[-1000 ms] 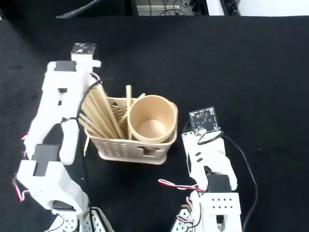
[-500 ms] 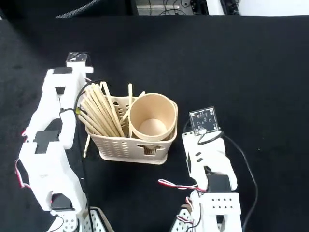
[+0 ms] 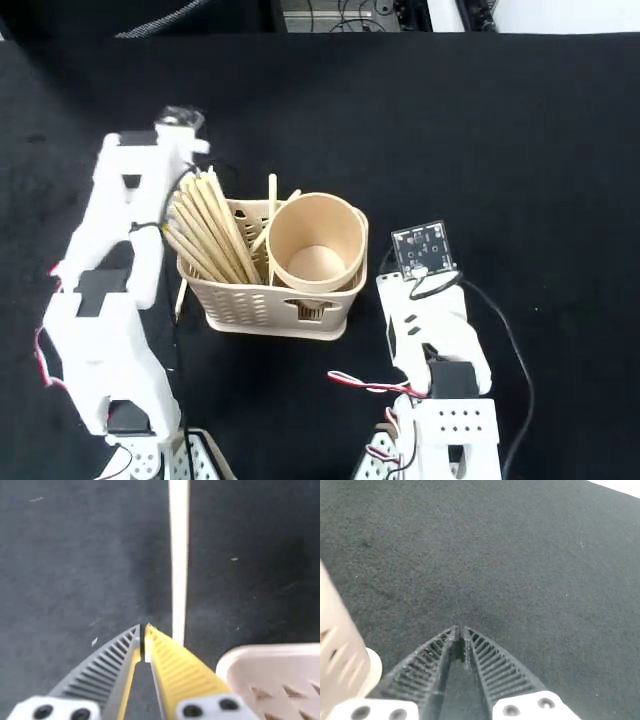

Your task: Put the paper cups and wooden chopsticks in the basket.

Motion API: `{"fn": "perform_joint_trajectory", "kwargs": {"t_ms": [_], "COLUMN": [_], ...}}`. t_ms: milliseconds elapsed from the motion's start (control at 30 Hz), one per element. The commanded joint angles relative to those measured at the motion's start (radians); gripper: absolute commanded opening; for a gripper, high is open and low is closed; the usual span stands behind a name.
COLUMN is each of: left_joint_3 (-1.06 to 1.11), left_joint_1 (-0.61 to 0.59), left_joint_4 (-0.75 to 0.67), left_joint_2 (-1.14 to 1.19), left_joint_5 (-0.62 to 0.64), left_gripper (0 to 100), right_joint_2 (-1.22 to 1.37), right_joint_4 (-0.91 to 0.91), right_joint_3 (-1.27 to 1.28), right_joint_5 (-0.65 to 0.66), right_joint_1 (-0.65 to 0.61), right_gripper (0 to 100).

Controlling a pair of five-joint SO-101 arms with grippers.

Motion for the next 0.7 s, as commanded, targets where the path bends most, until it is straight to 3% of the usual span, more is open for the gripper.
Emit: {"fn": "perform_joint_trajectory", "kwargs": {"t_ms": [0, 133, 300, 667], "left_joint_3": [-0.165, -0.15, -0.127, -0.216], "left_joint_1": [-0.035, 0.019, 0.01, -0.001], "left_joint_4": [0.147, 0.161, 0.106, 0.086], "left_joint_2": [-0.089, -0.058, 0.055, 0.258], "left_joint_5": [0.054, 0.044, -0.034, -0.031], "left_gripper": [3, 4, 16, 16], "right_joint_2": [-0.01, -0.01, -0.01, -0.01], "right_joint_4": [0.005, 0.005, 0.005, 0.003], "right_joint_3": [-0.053, -0.053, -0.053, -0.054], "right_joint_5": [0.006, 0.006, 0.006, 0.006], "right_joint_1": [-0.002, -0.002, -0.002, -0.002], "right_gripper": [1.3, 1.3, 1.3, 1.3]}}
